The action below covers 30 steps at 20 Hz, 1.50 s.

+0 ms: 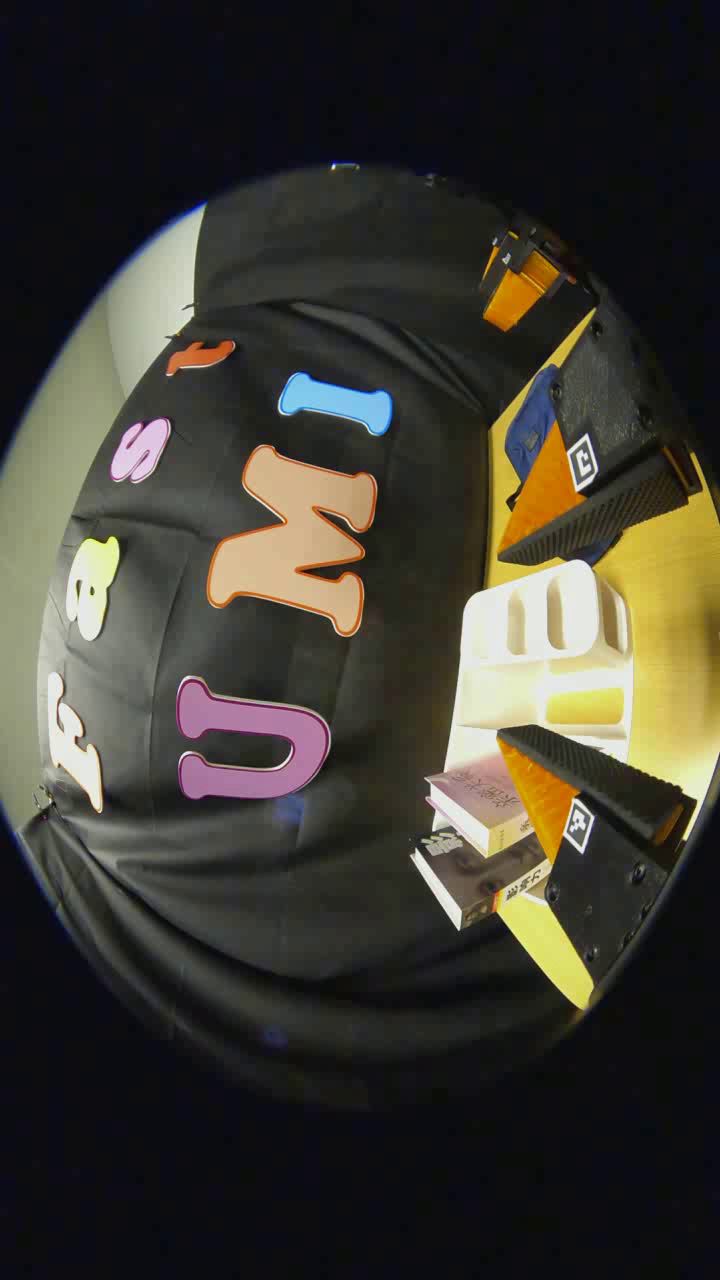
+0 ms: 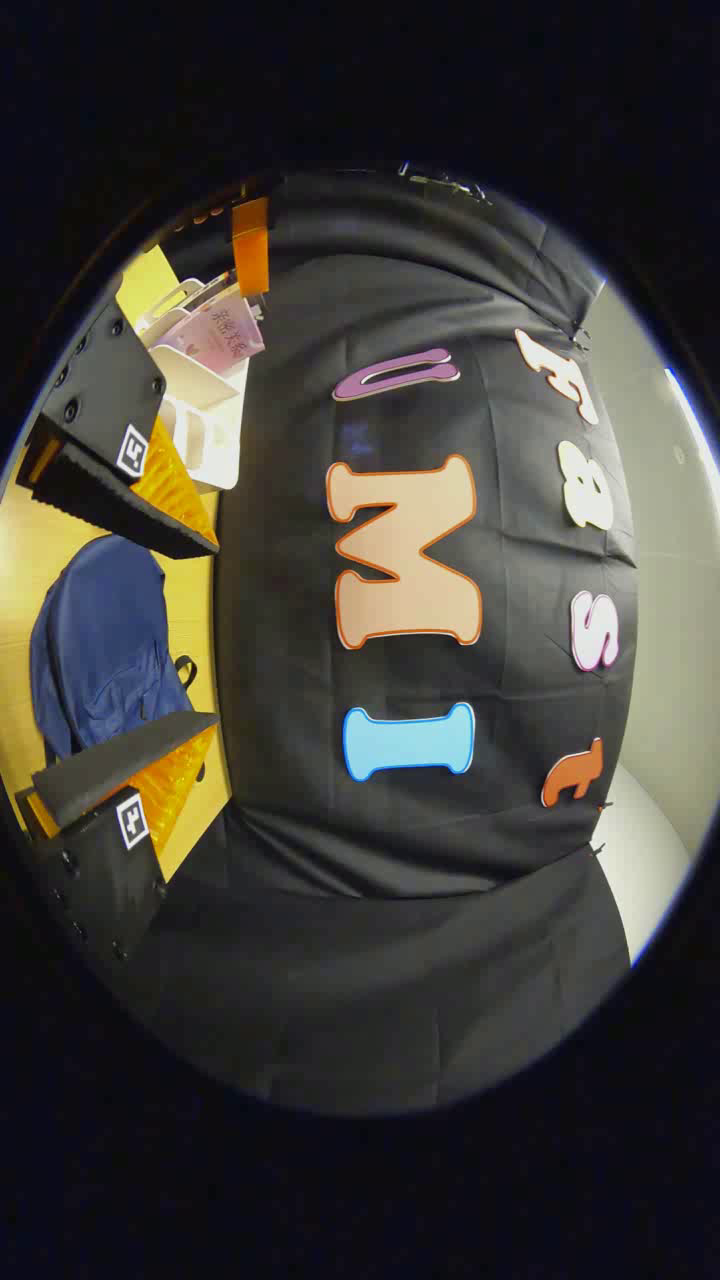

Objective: Open the schoolbag, grab two books from the bookshelf and put them into the schoolbag.

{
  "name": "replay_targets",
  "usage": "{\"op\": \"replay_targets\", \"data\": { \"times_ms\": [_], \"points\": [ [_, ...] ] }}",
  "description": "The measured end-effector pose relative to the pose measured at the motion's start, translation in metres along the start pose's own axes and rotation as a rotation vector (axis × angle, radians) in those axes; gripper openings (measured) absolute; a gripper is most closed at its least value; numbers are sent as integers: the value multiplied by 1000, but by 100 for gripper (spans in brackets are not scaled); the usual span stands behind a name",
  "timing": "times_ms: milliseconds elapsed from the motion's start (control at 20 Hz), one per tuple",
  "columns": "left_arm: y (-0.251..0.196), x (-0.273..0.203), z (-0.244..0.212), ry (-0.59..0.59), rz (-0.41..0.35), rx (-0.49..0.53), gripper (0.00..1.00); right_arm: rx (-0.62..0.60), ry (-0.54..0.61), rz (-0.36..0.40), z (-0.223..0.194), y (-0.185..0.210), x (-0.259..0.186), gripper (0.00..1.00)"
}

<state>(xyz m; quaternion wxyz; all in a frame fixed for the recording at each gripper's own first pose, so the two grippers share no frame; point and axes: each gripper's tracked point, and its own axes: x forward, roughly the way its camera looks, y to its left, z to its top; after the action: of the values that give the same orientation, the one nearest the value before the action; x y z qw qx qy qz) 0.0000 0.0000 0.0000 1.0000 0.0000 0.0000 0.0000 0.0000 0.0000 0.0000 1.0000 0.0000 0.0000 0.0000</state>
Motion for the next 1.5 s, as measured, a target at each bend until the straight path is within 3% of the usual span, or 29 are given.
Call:
{"op": "replay_targets", "data": {
  "times_ms": [150,200,250,350,400,450,500,650,700,800,850,1500],
  "points": [
    [-3,-2,-4,7,4,-1,95,-20,13,7,-4,-9,2,95],
    [-3,-1,-4,4,8,0,95,-28,14,7,-5,-12,2,100],
    [-3,-1,-2,3,11,1,92,-35,15,8,-5,-15,2,100],
    [-3,-1,-5,9,24,8,95,-47,18,14,-6,-19,3,100],
    [-2,-2,-3,5,33,10,95,-53,22,19,-7,-20,5,94],
    [-2,-2,-2,3,38,10,92,-59,27,20,-8,-23,6,94],
    [-3,-2,-2,4,41,8,95,-65,29,19,-9,-26,6,100],
    [-4,-4,-5,16,51,14,95,-78,36,19,-10,-33,11,94],
    [-2,-3,-5,19,56,18,95,-88,33,15,-9,-37,12,100],
    [-2,-6,-5,19,66,19,92,-116,36,4,-13,-45,17,99],
    [-1,-7,-6,20,74,18,95,-133,45,1,-18,-49,18,98],
    [22,-25,-14,48,189,49,95,-626,207,6,-146,-77,23,98]
  ]
}}
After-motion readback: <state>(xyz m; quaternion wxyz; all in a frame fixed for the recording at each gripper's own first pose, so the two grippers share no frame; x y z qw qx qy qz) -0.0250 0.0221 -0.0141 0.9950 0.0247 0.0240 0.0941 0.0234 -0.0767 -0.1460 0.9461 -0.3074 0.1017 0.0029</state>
